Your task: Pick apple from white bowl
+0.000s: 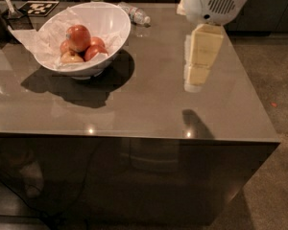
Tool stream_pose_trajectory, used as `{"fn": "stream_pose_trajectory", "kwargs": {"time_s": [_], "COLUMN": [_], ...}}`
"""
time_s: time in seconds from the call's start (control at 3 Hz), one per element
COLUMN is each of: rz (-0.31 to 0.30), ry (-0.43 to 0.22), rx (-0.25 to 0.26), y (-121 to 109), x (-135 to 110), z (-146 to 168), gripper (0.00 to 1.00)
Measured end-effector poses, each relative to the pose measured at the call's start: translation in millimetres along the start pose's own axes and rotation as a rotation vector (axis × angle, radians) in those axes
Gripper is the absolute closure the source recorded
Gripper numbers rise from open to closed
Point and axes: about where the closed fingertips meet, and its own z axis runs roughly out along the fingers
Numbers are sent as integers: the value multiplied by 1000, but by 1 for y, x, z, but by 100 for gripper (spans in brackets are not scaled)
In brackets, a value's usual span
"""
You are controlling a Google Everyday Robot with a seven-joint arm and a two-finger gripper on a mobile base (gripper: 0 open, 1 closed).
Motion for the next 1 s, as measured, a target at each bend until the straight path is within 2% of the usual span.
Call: {"fn": "stream_pose_trajectory", "kwargs": {"time_s": [0.67,1.0], "rz": [-101,-118], "ry": [-10,-41], "rx": [52,89], "y": [-63,-75], "x": [-56,-73], "z": [-6,-9], "gripper": [0,0]}}
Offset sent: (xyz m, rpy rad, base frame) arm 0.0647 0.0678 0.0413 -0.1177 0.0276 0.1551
